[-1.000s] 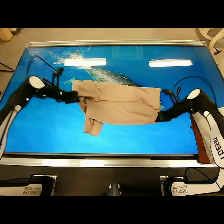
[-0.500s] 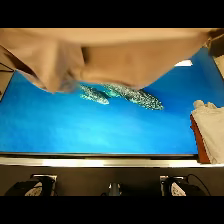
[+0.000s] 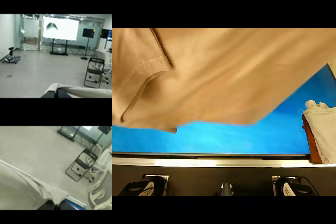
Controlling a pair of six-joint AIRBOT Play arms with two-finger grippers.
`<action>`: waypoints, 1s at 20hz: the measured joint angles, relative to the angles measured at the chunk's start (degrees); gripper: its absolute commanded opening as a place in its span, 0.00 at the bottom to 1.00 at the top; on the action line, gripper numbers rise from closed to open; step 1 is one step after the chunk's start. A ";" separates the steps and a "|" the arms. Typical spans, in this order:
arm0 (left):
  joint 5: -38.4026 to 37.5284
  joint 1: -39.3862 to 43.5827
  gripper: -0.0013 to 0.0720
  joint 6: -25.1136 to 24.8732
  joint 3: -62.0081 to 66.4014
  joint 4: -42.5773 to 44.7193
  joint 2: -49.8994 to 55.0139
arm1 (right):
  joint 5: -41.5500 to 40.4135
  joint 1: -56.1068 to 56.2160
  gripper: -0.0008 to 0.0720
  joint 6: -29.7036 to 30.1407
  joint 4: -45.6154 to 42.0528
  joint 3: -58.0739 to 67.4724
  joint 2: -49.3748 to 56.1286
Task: Fold the shirts.
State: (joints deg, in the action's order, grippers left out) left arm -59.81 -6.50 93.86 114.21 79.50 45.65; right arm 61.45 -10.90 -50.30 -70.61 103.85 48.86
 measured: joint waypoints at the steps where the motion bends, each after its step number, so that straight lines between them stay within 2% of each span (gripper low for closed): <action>1: -0.96 -0.04 0.05 0.17 0.00 0.13 0.92 | 1.77 0.00 0.03 0.02 -0.35 0.02 0.81; 5: -7.74 -0.13 0.06 0.35 -2.49 0.28 7.52 | 10.19 0.02 0.03 0.00 -1.36 0.00 9.20; 9: -10.47 -0.11 0.05 -0.66 -12.04 -0.13 16.68 | 14.03 0.04 0.03 0.46 -1.44 -0.17 24.17; 15: -4.44 -0.20 0.06 -1.31 -23.08 -5.55 34.67 | 5.44 0.00 0.04 0.17 7.17 -0.22 45.72; 19: 0.11 -0.26 0.06 -3.78 -24.59 -12.81 44.57 | 0.79 -0.02 0.04 -0.92 14.19 -0.22 52.63; 20: 0.72 -0.24 0.08 -4.33 -24.81 -14.34 46.51 | -0.09 -0.04 0.04 -1.18 15.10 -0.22 53.48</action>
State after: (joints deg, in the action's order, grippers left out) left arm -59.09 -6.74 89.54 89.41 65.17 92.16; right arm 61.36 -10.94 -51.48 -55.51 103.63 102.35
